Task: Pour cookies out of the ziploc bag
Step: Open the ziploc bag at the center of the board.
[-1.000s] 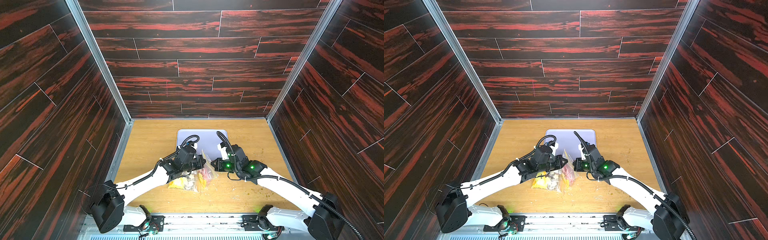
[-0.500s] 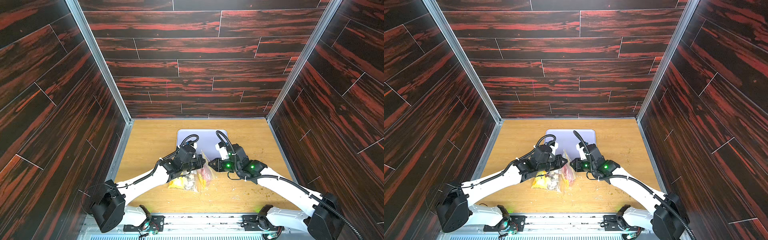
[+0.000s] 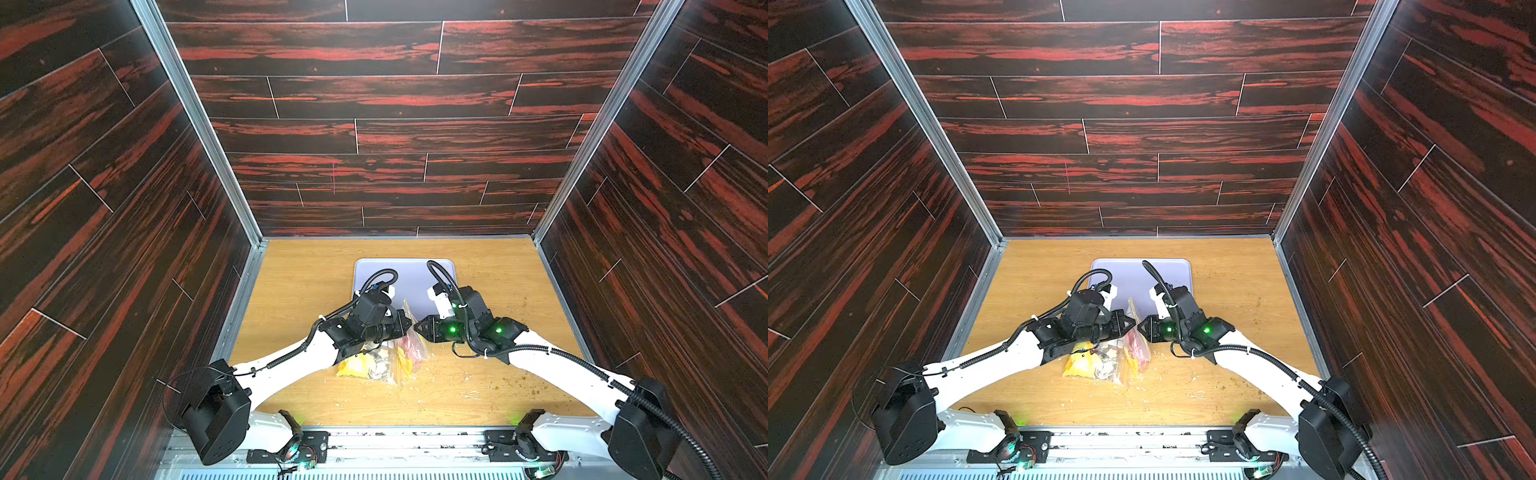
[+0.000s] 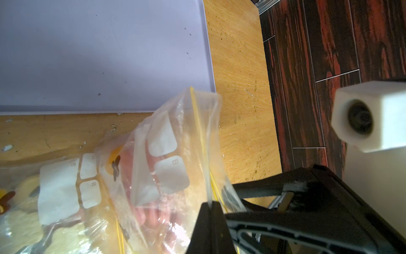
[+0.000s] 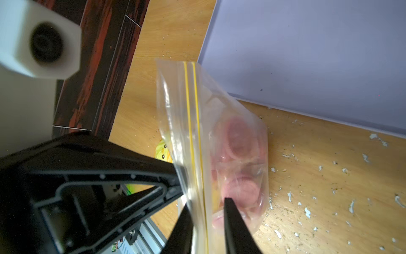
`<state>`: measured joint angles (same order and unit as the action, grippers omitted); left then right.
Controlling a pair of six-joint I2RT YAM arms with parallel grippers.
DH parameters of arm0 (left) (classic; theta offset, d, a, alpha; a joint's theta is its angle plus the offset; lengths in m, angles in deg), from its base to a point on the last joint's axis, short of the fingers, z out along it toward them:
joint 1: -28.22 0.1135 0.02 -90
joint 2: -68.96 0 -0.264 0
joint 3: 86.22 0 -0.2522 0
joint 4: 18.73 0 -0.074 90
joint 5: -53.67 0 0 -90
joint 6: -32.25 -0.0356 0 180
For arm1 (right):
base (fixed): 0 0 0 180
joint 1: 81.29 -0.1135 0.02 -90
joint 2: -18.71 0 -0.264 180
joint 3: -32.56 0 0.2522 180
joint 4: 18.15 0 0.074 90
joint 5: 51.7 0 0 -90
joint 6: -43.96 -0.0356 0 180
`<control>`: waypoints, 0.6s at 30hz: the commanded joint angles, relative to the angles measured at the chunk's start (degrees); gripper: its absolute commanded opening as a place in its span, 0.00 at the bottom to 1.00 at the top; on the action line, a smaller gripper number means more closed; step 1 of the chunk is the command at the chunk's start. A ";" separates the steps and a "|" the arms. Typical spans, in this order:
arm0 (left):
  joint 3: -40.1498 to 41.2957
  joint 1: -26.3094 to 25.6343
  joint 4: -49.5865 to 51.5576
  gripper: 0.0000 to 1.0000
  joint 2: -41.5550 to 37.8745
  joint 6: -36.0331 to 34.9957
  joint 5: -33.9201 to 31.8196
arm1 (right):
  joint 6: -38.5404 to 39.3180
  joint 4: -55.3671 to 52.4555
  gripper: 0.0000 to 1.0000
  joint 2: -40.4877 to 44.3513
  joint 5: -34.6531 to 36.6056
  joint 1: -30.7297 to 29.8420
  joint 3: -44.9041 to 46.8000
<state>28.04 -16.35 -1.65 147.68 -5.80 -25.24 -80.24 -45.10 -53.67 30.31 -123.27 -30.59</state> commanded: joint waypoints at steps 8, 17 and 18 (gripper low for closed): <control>-1.75 0.29 1.26 0.00 -0.17 -1.40 2.10 | 0.33 -0.17 0.09 -1.41 1.83 0.19 -2.01; -2.05 0.28 1.79 0.00 0.03 -2.28 3.07 | 0.19 -2.55 0.00 -1.51 4.83 0.21 -2.54; -2.07 0.28 1.79 0.00 0.03 -2.28 3.34 | 0.06 -2.70 0.00 -1.41 5.29 0.21 -2.55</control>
<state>27.90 -16.29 -1.57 147.68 -7.38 -23.27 -79.84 -45.91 -53.74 31.97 -123.36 -31.31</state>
